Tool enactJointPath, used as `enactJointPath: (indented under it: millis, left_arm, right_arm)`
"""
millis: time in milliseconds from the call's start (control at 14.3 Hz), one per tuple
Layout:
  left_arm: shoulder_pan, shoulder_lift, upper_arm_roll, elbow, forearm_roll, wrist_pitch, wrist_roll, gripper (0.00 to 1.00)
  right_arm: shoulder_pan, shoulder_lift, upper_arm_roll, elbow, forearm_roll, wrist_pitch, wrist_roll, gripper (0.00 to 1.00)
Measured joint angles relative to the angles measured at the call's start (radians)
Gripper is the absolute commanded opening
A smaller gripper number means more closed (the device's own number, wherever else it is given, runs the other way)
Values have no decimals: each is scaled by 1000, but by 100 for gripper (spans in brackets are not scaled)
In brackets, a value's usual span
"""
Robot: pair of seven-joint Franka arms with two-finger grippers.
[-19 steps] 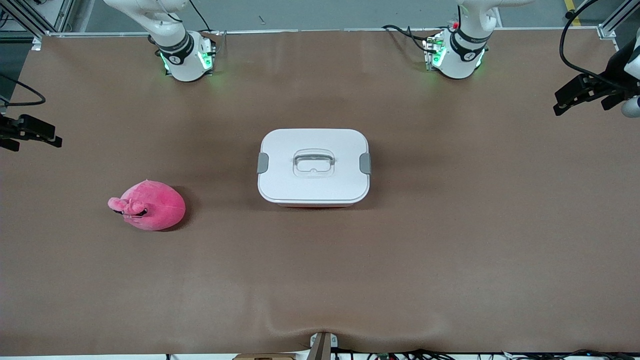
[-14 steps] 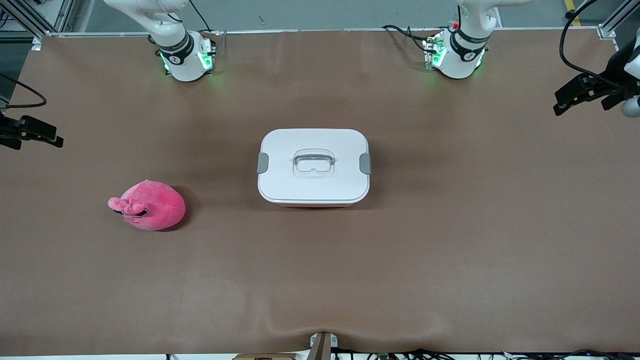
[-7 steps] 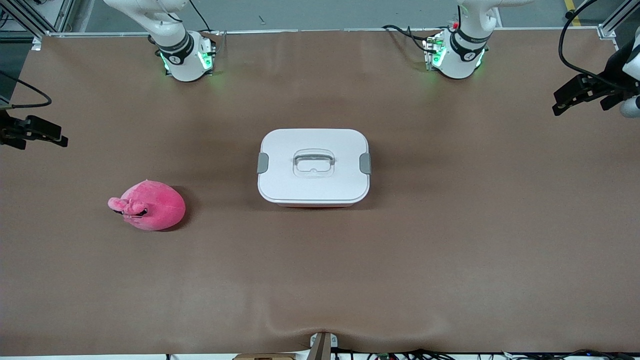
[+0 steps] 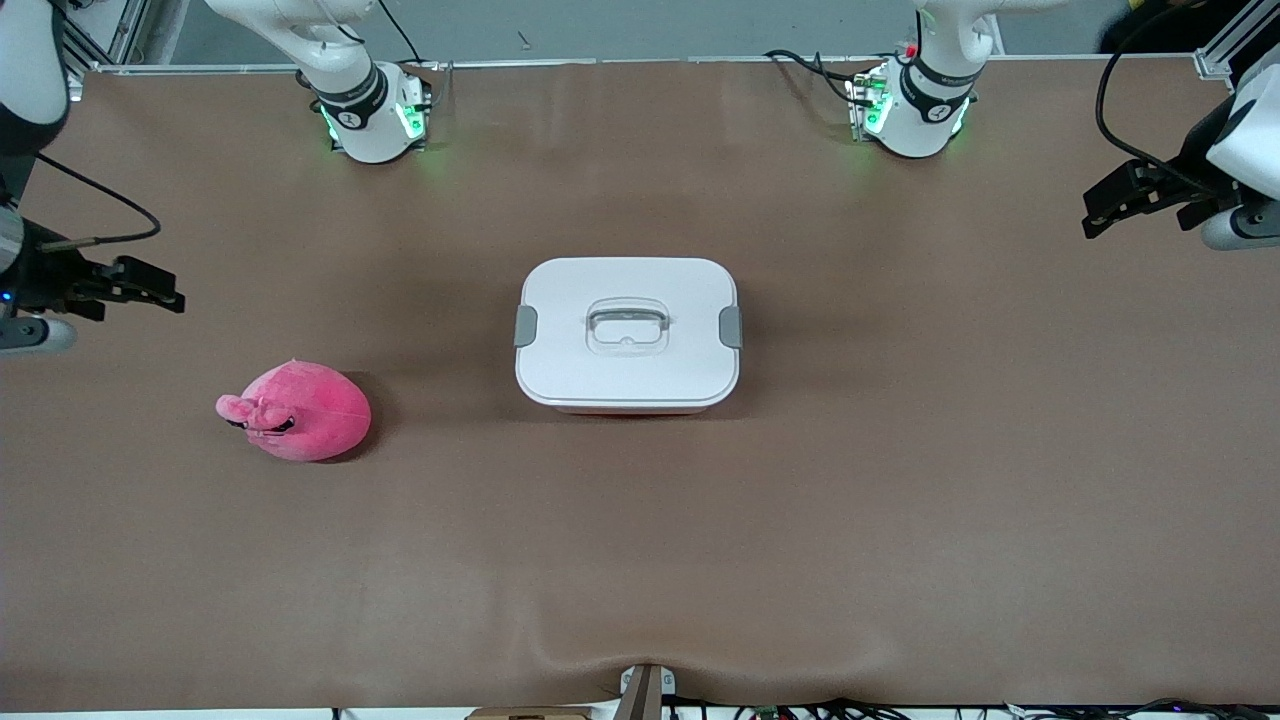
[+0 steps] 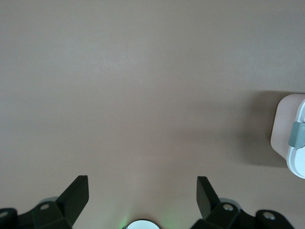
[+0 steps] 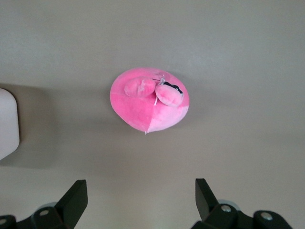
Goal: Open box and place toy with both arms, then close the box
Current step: 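Grasp the pink plush with the right gripper while the left gripper reaches the lid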
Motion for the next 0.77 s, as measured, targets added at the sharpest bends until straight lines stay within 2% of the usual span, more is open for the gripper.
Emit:
enactJointPath:
  millis: [350,769]
  left_arm:
    - [-5,14,-80,0,0,-4,-85,100]
    - [-12,64,-241,-1,-1,-5,-465,100]
  right_arm:
    - [30,71,0,-31,0,103,0,100]
    - [42,183,0,-35,0,224,0,100]
